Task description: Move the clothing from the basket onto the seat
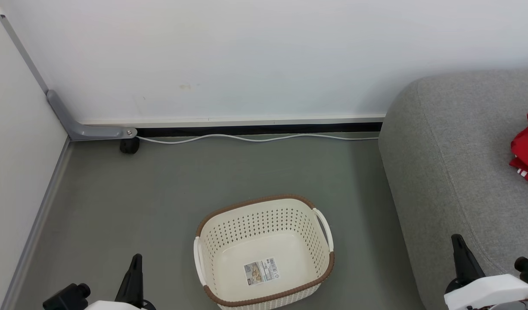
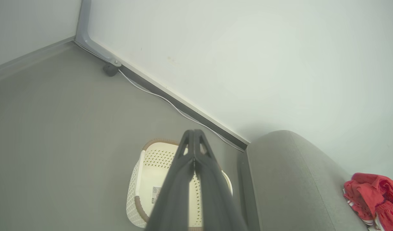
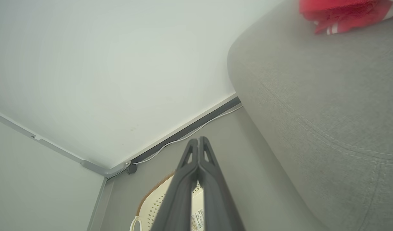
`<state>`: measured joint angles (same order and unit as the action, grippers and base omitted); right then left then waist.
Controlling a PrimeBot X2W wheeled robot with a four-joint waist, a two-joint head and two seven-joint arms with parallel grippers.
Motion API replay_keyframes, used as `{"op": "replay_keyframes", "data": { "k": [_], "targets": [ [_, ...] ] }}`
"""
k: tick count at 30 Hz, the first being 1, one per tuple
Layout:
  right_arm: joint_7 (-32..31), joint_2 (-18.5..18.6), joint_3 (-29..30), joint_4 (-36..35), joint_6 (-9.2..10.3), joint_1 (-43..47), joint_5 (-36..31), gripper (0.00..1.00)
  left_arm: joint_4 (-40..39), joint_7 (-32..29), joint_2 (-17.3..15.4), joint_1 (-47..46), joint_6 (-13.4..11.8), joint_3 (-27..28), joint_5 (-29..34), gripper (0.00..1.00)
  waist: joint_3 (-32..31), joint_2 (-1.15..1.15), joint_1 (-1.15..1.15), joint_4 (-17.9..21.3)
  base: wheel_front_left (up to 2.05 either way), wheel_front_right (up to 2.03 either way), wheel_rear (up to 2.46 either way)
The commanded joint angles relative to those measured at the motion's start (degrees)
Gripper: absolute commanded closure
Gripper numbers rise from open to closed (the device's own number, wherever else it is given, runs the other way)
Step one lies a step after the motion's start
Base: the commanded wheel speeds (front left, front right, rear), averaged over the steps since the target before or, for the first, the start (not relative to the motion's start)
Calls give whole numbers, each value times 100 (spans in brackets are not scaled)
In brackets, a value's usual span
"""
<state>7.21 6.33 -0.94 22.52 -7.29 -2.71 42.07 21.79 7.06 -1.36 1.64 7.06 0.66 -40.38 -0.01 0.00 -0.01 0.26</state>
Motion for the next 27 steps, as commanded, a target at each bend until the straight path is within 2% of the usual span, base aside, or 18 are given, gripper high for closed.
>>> {"op": "replay_keyframes", "data": {
  "k": [1,27],
  "targets": [
    [-32,65,5,-191,-8,-217,138,100,-185,-16,-78,-331,15,95,-151,100,0,0,1,-1,0,0,0],
    [-462,-67,244,-402,-12,-259,1696,100,-373,-447,-102,-476,24,254,-1759,100,6,0,1,-9,0,0,0]
  ]
}}
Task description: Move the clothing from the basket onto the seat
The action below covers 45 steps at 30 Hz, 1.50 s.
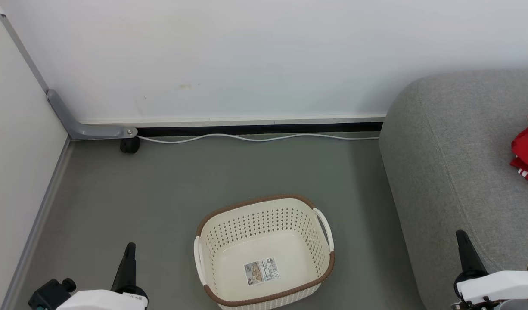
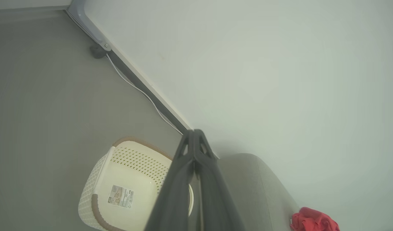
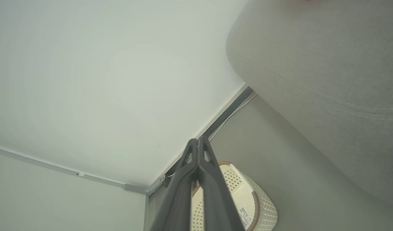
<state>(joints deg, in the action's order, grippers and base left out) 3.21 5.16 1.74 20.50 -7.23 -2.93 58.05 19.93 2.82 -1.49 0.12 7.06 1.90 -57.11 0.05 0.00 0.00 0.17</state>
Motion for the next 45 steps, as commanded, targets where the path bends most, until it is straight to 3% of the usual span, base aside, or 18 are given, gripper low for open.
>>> {"op": "replay_keyframes", "data": {
  "k": [1,45],
  "targets": [
    [-79,46,-15,-207,-18,-239,158,100,-195,-39,-89,-330,24,137,-148,100,0,0,0,-1,0,0,0],
    [-786,-171,377,-556,-24,-308,2733,100,-506,-746,-129,-569,39,396,-2805,100,10,0,0,-14,0,0,0]
  ]
}}
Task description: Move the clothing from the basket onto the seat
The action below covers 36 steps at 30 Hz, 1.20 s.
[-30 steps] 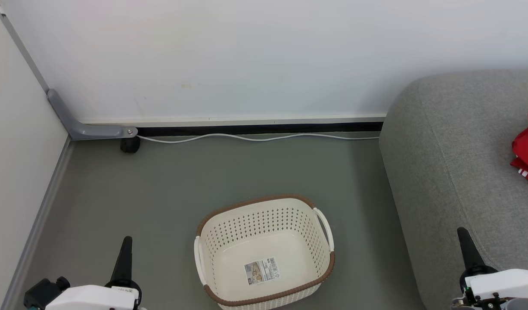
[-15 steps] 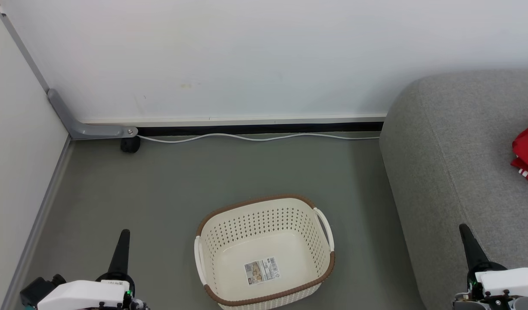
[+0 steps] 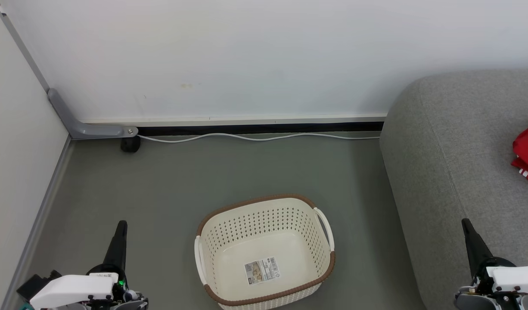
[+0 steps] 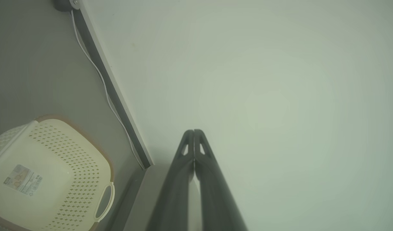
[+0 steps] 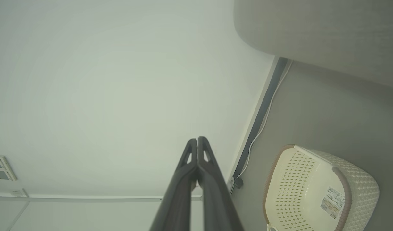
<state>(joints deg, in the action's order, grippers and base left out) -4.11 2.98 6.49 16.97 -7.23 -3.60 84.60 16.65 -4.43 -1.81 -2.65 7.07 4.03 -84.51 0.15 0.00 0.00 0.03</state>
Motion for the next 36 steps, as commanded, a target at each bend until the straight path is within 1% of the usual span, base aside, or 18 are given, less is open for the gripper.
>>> {"op": "replay_keyframes", "data": {
  "k": [1,12,36],
  "targets": [
    [-70,41,-88,-211,-24,-242,138,100,-185,-38,-98,-298,38,189,-127,100,0,0,0,0,0,0,0],
    [-239,-11,5,-294,-25,-258,755,100,-259,-207,-107,-355,42,251,-764,100,2,0,0,-3,0,0,0],
    [-238,-11,4,-294,-25,-258,756,100,-260,-206,-107,-355,42,251,-764,100,2,0,0,-3,0,0,0]
  ]
}}
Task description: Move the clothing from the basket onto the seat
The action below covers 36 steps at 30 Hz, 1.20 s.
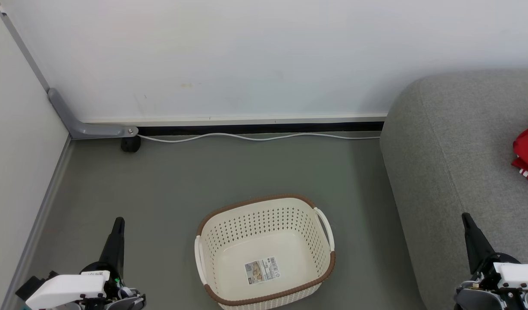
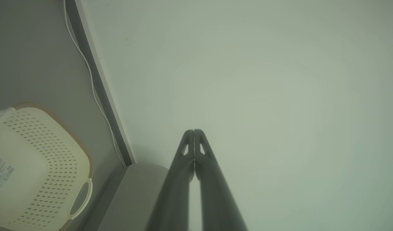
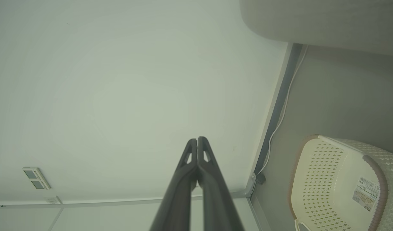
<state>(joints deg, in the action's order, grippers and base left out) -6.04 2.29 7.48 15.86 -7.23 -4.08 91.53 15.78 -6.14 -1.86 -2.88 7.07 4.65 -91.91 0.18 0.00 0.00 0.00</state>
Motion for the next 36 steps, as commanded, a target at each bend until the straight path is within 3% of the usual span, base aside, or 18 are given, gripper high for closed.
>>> {"op": "replay_keyframes", "data": {
  "k": [1,36],
  "targets": [
    [-46,59,-94,-183,-25,-211,62,100,-173,-36,-102,-331,42,188,-25,100,0,0,0,0,0,0,0],
    [-45,59,-95,-184,-25,-211,63,100,-173,-35,-102,-331,42,187,-26,100,0,0,0,0,0,0,0]
  ]
}}
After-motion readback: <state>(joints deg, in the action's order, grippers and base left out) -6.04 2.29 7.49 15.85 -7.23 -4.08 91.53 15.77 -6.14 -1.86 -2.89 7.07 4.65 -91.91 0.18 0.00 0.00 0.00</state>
